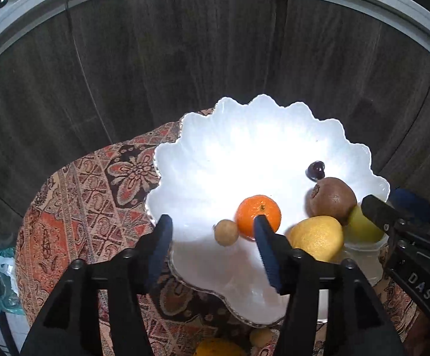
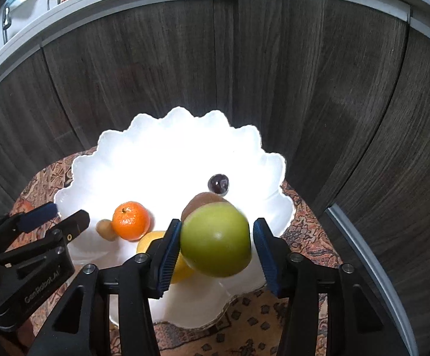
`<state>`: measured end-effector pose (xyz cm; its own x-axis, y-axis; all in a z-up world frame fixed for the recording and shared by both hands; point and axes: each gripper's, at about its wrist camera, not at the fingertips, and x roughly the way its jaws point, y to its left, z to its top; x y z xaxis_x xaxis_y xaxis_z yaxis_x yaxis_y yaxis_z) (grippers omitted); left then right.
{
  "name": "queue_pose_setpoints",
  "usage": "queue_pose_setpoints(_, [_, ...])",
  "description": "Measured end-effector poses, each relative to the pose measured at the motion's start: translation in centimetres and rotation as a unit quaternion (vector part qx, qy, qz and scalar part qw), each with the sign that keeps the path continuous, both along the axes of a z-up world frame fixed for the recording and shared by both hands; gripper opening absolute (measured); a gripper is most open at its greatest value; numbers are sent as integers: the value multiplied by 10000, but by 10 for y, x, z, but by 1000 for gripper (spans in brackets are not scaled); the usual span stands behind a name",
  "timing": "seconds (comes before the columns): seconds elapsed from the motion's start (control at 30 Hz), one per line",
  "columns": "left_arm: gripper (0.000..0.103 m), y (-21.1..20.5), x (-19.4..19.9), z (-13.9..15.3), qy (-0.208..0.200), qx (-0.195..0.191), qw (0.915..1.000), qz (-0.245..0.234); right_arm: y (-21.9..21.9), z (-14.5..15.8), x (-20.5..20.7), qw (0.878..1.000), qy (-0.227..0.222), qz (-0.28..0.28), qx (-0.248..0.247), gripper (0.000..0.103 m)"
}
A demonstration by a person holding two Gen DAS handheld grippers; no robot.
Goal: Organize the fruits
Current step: 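Carry the small yellow fruit and green apple into the white bowl and open both tools, then withdraw both tools from the bowl toward the mango and small fruits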
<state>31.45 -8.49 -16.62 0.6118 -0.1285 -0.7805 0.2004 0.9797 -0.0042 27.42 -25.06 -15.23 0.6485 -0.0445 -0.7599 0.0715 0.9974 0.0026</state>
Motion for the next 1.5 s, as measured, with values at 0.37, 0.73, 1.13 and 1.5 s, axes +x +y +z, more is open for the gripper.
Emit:
queue_pose_setpoints(0.37, [93,-1,-22,26,-391,224,9989,129,-7,20,-19,9988,-326,-291,-242,91])
queue_pose_setpoints(0.73, [98,-2,-54,55,-615,199,9979,86,-16,47,-52,9976,-537,-382,-207,92])
queue_pose_setpoints(1.13, [98,6,-96,84,-814,165,9965,79,-13,77,-93,9961,-773,-373,-219,92])
queue_pose_setpoints(1.5, [100,20,-129,91,-870,172,9959,161,-4,85,-120,9958,-838,-332,-153,92])
